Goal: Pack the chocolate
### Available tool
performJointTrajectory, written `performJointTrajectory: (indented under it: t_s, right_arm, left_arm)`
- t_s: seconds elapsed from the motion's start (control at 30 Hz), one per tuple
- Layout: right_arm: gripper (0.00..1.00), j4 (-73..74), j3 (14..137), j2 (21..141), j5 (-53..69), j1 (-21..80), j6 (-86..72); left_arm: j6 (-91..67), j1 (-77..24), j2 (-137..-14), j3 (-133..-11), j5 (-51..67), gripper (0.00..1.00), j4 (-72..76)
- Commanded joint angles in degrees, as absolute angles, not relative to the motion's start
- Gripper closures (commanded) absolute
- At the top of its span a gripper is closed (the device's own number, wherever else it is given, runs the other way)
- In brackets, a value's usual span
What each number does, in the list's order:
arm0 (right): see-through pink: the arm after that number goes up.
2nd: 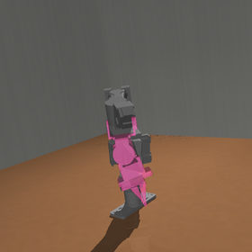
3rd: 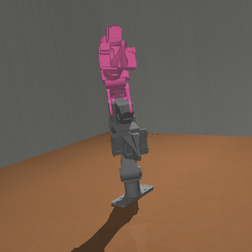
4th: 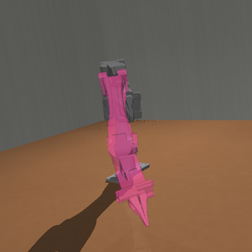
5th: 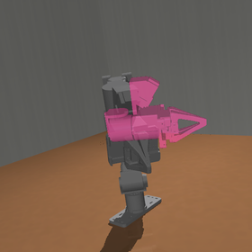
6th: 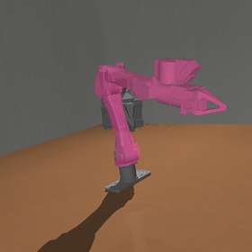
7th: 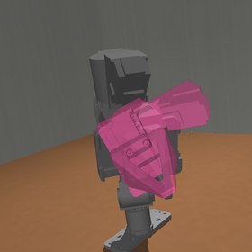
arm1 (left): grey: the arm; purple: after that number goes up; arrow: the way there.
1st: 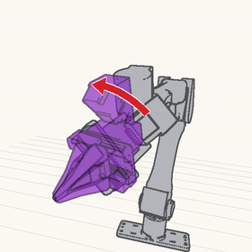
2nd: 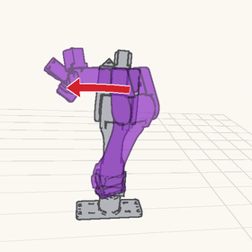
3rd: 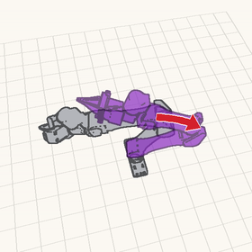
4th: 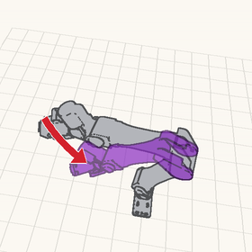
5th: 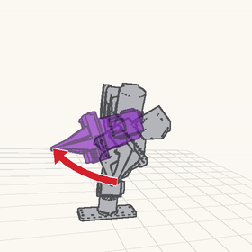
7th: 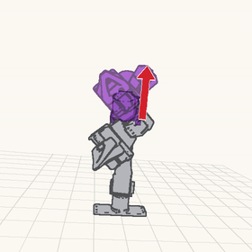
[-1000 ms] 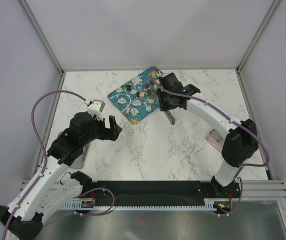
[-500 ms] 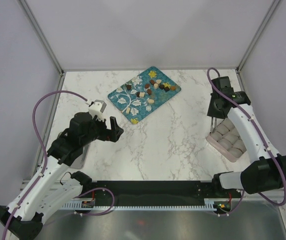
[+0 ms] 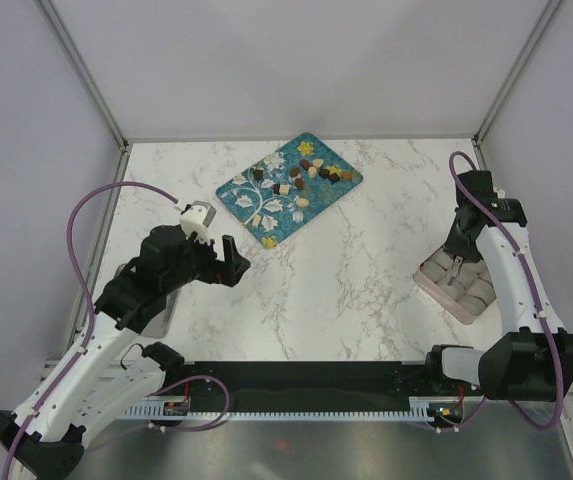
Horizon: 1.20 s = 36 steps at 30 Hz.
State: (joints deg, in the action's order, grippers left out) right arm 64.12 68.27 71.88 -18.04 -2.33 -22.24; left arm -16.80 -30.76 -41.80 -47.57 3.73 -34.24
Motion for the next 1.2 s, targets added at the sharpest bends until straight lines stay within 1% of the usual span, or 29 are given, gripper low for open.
performJointTrajectory:
  t_s: [0.0, 0.17, 0.3, 0.63, 0.7, 0.97, 1.17]
  right_arm:
    - [0.74, 63.81, 67.06, 70.58, -16.80, -4.04, -21.27]
    - [0.73, 61.79, 66.80, 71.37, -16.09, -5.09, -21.18]
    - [0.70, 59.33, 66.27, 72.51, -14.50, -5.36, -22.06]
    - [0.67, 57.75, 65.31, 74.18, -16.61, -6.24, -23.73]
    - [0.64, 57.40, 64.95, 74.09, -16.87, -6.42, -23.73]
    - [0.60, 56.08, 63.99, 74.79, -16.17, -6.85, -23.12]
    - [0.55, 55.55, 64.07, 74.97, -15.91, -6.77, -22.94]
  left_arm:
    - [-15.12, -31.20, -41.31, -47.90, 4.48, 0.00, -33.75]
    - [-15.21, -31.46, -41.66, -47.99, 4.74, 0.00, -33.84]
    - [-15.21, -31.55, -41.75, -47.90, 4.66, 0.00, -33.84]
    - [-15.03, -31.64, -41.57, -47.90, 3.78, 0.00, -33.93]
    - [-15.12, -31.64, -41.66, -47.90, 3.78, 0.00, -33.93]
    - [-15.03, -31.73, -41.92, -47.99, 3.78, 0.00, -33.93]
    - [-15.12, -31.73, -41.84, -47.99, 3.69, 0.00, -34.01]
